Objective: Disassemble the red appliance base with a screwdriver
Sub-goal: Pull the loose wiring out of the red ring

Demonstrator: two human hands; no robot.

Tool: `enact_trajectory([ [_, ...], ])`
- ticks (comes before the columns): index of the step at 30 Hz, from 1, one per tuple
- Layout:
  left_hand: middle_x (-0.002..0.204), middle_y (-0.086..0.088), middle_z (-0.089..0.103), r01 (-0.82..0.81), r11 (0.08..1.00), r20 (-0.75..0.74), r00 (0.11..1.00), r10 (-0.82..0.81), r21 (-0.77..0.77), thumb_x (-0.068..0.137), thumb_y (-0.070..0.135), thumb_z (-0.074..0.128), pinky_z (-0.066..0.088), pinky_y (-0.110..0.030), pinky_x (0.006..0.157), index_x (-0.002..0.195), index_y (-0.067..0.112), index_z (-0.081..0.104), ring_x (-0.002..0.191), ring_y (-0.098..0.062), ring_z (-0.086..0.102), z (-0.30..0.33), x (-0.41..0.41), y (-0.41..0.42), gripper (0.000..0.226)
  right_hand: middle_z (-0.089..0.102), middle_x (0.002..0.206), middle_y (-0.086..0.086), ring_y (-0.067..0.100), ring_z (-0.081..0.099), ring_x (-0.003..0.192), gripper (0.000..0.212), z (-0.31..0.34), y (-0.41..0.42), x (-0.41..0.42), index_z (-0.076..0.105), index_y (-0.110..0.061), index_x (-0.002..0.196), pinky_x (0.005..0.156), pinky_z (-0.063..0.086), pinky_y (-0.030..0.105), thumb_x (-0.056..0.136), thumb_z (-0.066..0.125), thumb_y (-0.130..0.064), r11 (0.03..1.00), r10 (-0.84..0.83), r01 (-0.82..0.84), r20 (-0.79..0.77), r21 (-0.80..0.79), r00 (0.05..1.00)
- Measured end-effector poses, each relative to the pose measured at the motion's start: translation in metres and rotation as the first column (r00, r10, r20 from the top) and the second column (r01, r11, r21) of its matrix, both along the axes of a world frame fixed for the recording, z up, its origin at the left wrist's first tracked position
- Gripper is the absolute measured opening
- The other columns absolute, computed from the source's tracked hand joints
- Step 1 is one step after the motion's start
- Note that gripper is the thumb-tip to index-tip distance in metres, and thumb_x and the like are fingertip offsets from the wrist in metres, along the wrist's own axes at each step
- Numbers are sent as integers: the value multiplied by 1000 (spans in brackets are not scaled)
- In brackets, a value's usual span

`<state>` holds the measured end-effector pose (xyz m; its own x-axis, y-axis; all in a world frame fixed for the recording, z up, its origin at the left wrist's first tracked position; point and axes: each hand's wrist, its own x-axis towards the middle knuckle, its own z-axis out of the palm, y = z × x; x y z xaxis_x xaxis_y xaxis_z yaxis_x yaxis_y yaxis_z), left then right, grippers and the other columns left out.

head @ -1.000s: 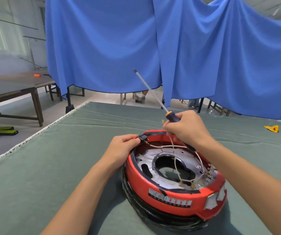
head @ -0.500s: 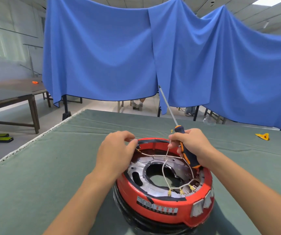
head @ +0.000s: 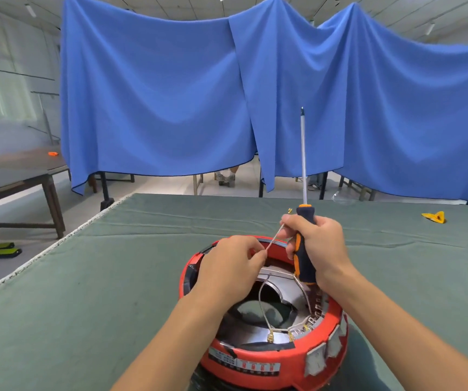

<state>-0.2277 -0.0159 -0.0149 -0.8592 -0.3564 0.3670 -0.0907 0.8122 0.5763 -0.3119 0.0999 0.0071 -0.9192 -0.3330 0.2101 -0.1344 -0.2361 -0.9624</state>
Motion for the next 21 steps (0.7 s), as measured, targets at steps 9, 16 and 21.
enact_trajectory([
  [9, 84, 5, 66, -345, 902, -173, 936, 307, -262, 90, 33, 45, 34, -29, 61, 91, 25, 64, 82, -20, 57, 9, 13, -3, 21, 61, 46, -5, 8, 48, 36, 18, 25, 21, -49, 60, -13, 68, 43, 41, 24, 86, 64, -13, 932, -358, 362, -180, -14, 916],
  [16, 118, -2, 47, -340, 769, 163, 855, 492, -542, 88, 24, 46, 33, -29, 79, 114, 22, 46, 111, -24, 41, 2, 25, -12, 26, 70, 68, 3, 30, 67, 67, 19, -10, 26, -57, 67, -16, 65, 72, 55, 41, 80, 63, -27, 674, -273, 470, -400, 569, 875],
  [21, 110, -2, 57, -363, 801, 282, 800, 530, -476, 87, 14, 49, 33, -29, 66, 94, 18, 35, 104, -26, 57, 6, 36, -19, 16, 67, 58, -3, 22, 65, 55, 29, -9, 21, -44, 64, -15, 61, 70, 55, 42, 83, 64, -34, 737, -219, 444, -441, 510, 870],
])
